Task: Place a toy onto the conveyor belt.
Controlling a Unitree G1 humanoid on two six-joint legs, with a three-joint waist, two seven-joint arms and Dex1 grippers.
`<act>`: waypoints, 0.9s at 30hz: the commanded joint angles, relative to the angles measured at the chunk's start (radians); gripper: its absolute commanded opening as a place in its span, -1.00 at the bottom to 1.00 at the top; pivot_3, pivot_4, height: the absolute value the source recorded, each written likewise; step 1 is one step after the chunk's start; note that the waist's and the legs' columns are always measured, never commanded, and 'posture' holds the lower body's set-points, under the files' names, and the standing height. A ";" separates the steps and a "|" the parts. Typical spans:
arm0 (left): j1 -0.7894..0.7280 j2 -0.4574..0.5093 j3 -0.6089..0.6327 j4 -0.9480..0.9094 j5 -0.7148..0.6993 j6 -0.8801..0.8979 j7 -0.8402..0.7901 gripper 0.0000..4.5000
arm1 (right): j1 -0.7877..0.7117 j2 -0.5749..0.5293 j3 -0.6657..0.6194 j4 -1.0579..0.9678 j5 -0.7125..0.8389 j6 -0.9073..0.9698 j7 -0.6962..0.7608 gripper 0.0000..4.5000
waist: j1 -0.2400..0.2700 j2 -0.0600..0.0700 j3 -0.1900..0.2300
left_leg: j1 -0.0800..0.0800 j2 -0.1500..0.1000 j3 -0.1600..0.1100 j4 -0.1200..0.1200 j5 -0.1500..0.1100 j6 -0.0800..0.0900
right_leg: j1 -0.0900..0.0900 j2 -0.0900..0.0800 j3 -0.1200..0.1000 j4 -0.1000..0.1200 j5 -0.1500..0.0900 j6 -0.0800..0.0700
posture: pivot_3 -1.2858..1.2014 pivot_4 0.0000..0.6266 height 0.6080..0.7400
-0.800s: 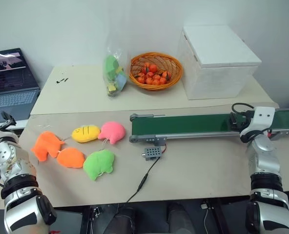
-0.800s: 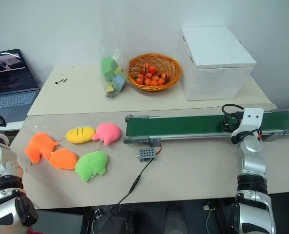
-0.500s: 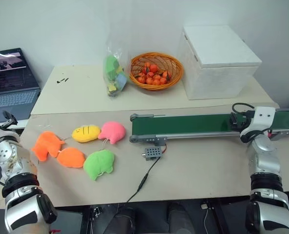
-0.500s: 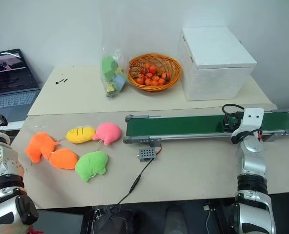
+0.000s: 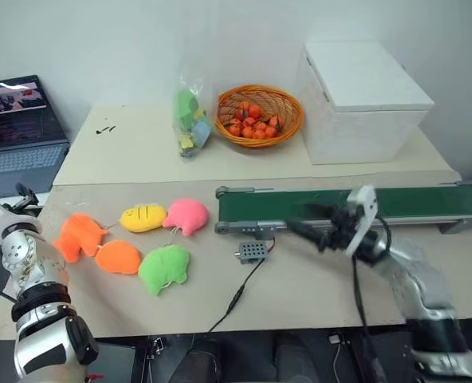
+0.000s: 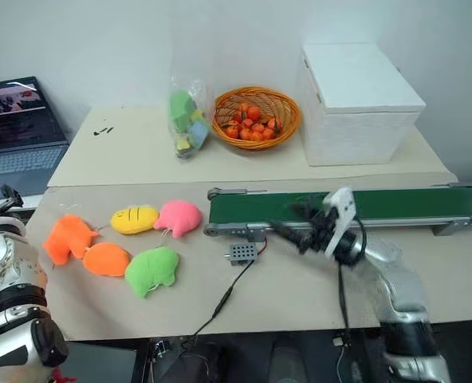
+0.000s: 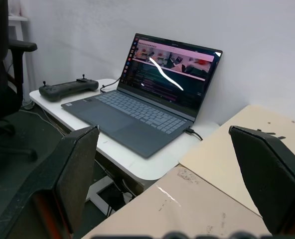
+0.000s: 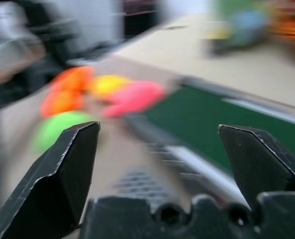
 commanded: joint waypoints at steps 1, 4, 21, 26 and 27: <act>-0.015 0.016 0.001 -0.009 0.002 -0.010 -0.006 0.98 | -0.016 -0.076 0.106 -0.094 -0.054 0.021 0.084 1.00 | 0.003 -0.001 -0.001 | 0.001 0.000 0.000 0.000 0.000 0.000 | 0.000 0.000 0.000 -0.002 0.000 0.000 | 0.03 -0.52 1.00; -0.004 0.014 -0.012 -0.026 0.001 0.012 -0.033 0.98 | -0.049 -0.111 0.170 -0.103 -0.139 0.008 0.076 1.00 | 0.010 -0.002 -0.001 | 0.003 0.001 0.001 -0.001 -0.001 0.000 | 0.000 0.001 0.000 -0.003 0.001 0.000 | 0.03 -0.52 1.00; 0.533 -0.168 0.335 -0.551 -0.923 0.874 -0.473 0.98 | -0.041 -0.082 0.132 -0.084 -0.186 0.003 0.004 1.00 | 0.021 -0.003 -0.001 | 0.005 0.005 0.005 -0.001 -0.006 0.002 | -0.002 0.001 -0.003 0.000 0.001 -0.002 | 0.03 -0.52 1.00; 0.567 -0.215 0.350 -0.493 -0.961 0.892 -0.464 0.98 | -0.034 -0.080 0.121 -0.082 -0.188 0.000 0.005 1.00 | 0.035 -0.002 -0.001 | 0.009 0.012 0.006 -0.001 -0.008 0.003 | 0.002 0.006 -0.005 -0.002 0.004 -0.007 | 0.03 -0.52 1.00; 0.562 -0.218 0.345 -0.474 -0.953 0.887 -0.454 0.98 | -0.030 -0.080 0.112 -0.084 -0.182 0.002 0.006 1.00 | 0.037 -0.002 -0.001 | 0.010 0.013 0.007 -0.001 -0.008 0.002 | 0.002 0.008 -0.004 -0.004 0.004 -0.008 | 0.03 -0.52 1.00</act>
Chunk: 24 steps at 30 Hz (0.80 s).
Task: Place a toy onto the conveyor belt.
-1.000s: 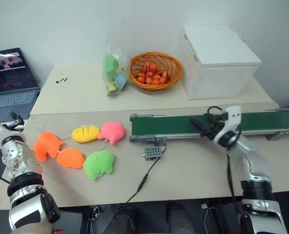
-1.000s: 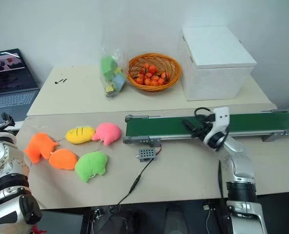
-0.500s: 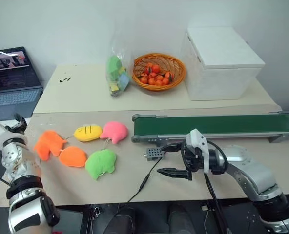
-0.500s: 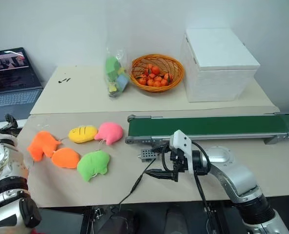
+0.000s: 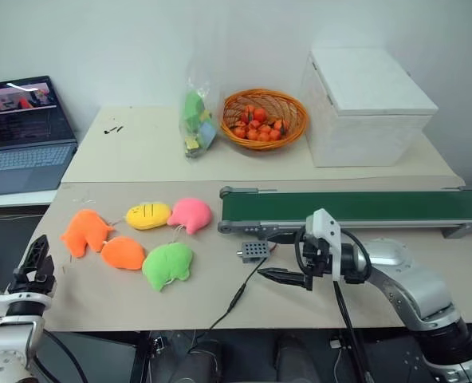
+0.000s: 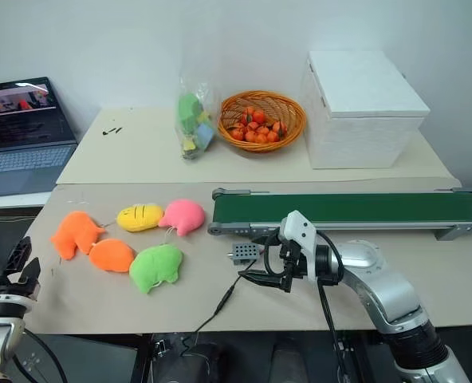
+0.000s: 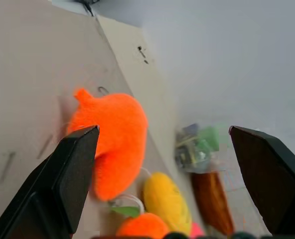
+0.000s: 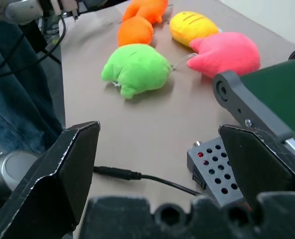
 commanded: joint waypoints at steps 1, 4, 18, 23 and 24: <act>-0.008 -0.014 0.000 0.053 -0.010 0.003 0.020 0.98 | 0.009 0.000 -0.049 -0.022 0.027 -0.016 0.004 1.00 | 0.003 0.000 0.000 | 0.001 0.003 0.000 0.000 -0.001 -0.002 | 0.001 0.004 0.000 -0.004 0.001 -0.002 | 0.03 -0.52 1.00; -0.042 -0.008 -0.011 0.100 0.007 -0.012 0.032 0.98 | 0.011 0.007 -0.076 -0.035 0.050 -0.008 -0.003 1.00 | 0.003 0.000 0.000 | 0.003 0.006 0.000 -0.001 -0.002 -0.003 | 0.002 0.007 0.000 -0.005 0.002 -0.003 | 0.03 -0.52 1.00; -0.335 0.243 -0.033 0.563 0.218 -0.186 -0.006 0.98 | 0.037 0.014 -0.112 -0.088 0.084 0.005 -0.036 1.00 | -0.003 0.001 -0.001 | 0.003 0.010 0.005 -0.002 -0.003 -0.011 | -0.001 0.011 -0.001 -0.007 0.003 -0.005 | 0.03 -0.52 1.00; -0.425 0.268 -0.108 0.639 0.302 -0.157 -0.089 0.98 | 0.020 0.014 -0.118 -0.094 0.104 0.006 -0.049 1.00 | 0.001 0.001 -0.001 | 0.003 0.011 0.006 -0.002 -0.003 -0.011 | -0.001 0.011 -0.001 -0.008 0.004 -0.006 | 0.03 -0.52 1.00; -0.437 0.263 -0.129 0.643 0.323 -0.159 -0.103 0.98 | 0.015 0.015 -0.118 -0.093 0.108 0.007 -0.051 1.00 | 0.001 0.001 -0.001 | 0.003 0.011 0.006 -0.001 -0.003 -0.011 | -0.001 0.011 -0.002 -0.008 0.004 -0.006 | 0.03 -0.52 1.00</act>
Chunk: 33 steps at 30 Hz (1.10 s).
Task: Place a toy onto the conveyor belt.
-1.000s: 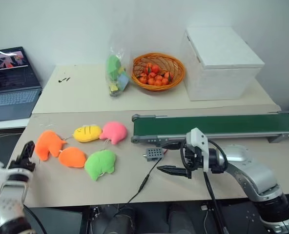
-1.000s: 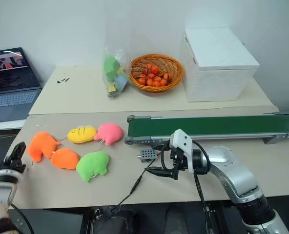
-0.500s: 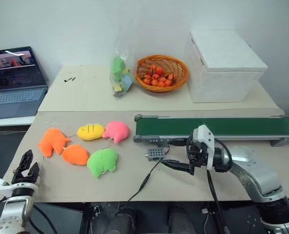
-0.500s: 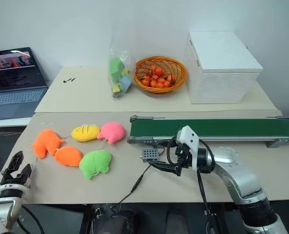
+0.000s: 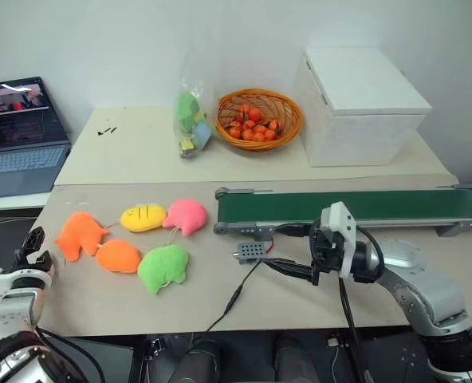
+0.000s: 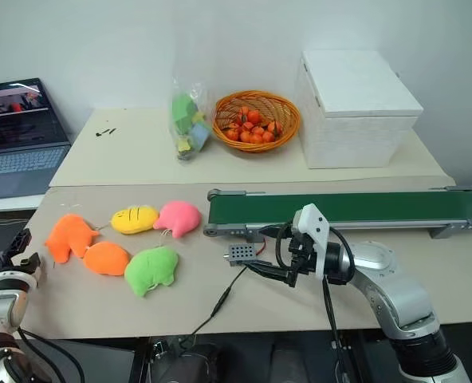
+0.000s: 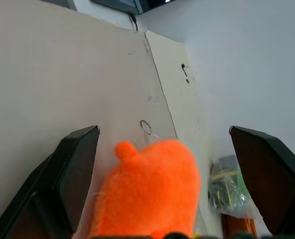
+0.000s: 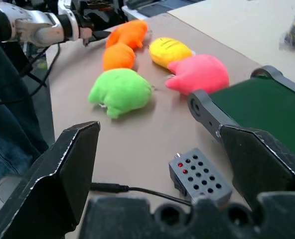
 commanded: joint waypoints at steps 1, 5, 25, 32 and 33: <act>-0.048 0.000 -0.056 0.020 0.061 0.009 -0.063 0.98 | -0.025 0.005 -0.034 -0.038 0.031 0.002 -0.007 1.00 | -0.001 0.000 0.000 | 0.000 0.000 0.000 0.000 0.000 0.000 | 0.000 0.000 0.000 0.000 0.000 0.000 | 0.03 -0.52 1.00; -0.080 -0.031 -0.065 0.021 0.077 0.012 -0.078 0.98 | -0.030 0.002 -0.034 -0.036 0.026 -0.001 -0.010 1.00 | -0.003 0.000 0.000 | -0.001 0.001 0.000 0.000 0.000 -0.001 | -0.001 0.000 0.000 0.000 0.000 -0.001 | 0.03 -0.52 1.00; -0.041 -0.102 -0.045 -0.047 0.095 0.032 -0.053 0.32 | -0.037 0.005 -0.052 -0.025 0.021 -0.009 -0.032 1.00 | -0.007 0.000 0.000 | -0.001 0.003 0.003 0.000 0.000 -0.001 | -0.002 0.001 -0.001 0.000 0.001 -0.002 | 0.03 -0.52 1.00; -0.040 -0.099 -0.048 -0.049 0.107 0.035 -0.050 -0.88 | -0.043 0.011 -0.051 -0.021 0.016 -0.012 -0.041 1.00 | -0.009 0.000 0.000 | -0.001 0.003 0.003 0.000 0.000 -0.001 | -0.002 0.002 -0.001 0.000 0.001 -0.002 | 0.03 -0.52 1.00; -0.039 -0.098 -0.047 -0.049 0.108 0.032 -0.048 -0.98 | -0.044 0.011 -0.051 -0.021 0.016 -0.012 -0.042 1.00 | -0.009 0.000 0.000 | -0.001 0.003 0.003 0.000 0.000 -0.001 | -0.002 0.002 -0.001 -0.001 0.001 -0.002 | 0.03 -0.52 1.00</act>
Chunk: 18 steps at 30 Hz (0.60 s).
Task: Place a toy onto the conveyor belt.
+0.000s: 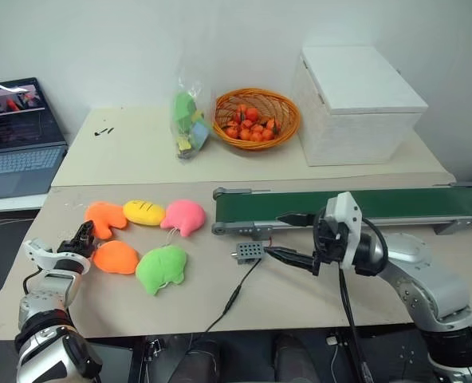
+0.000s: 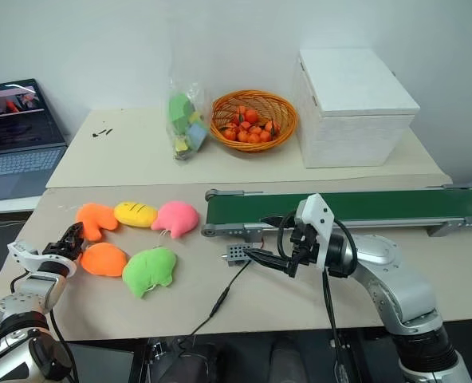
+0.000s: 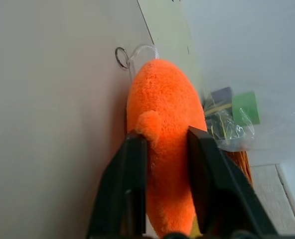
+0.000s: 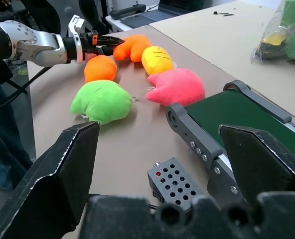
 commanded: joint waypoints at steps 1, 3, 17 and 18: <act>0.010 0.007 0.016 -0.017 -0.001 -0.002 0.002 -0.98 | -0.016 0.008 -0.023 -0.017 0.014 -0.013 -0.002 1.00 | 0.000 0.000 0.000 | 0.000 0.000 0.000 0.000 0.000 0.000 | 0.000 0.000 0.000 0.000 0.000 0.000 | 0.03 -0.52 1.00; 0.011 0.007 0.021 -0.019 -0.002 -0.009 0.007 -0.98 | -0.017 0.009 -0.023 -0.015 0.012 -0.014 -0.001 1.00 | 0.000 0.000 0.000 | 0.000 0.000 0.000 0.000 0.000 0.000 | 0.000 0.000 0.000 0.000 0.000 0.000 | 0.03 -0.52 1.00; -0.020 -0.081 -0.213 -0.441 0.460 -0.520 0.426 -0.98 | -0.036 0.022 0.001 0.052 -0.014 -0.027 0.012 1.00 | 0.011 -0.002 0.001 | -0.002 0.005 0.001 0.001 0.000 -0.003 | 0.000 0.004 0.000 -0.002 0.002 -0.004 | 0.03 -0.52 1.00; -0.015 -0.060 -0.295 -0.460 0.587 -0.567 0.461 -0.98 | -0.036 0.023 0.003 0.052 -0.014 -0.027 0.014 1.00 | 0.011 -0.002 0.001 | -0.002 0.004 0.001 0.001 0.000 -0.003 | 0.000 0.004 0.000 -0.003 0.002 -0.004 | 0.03 -0.52 1.00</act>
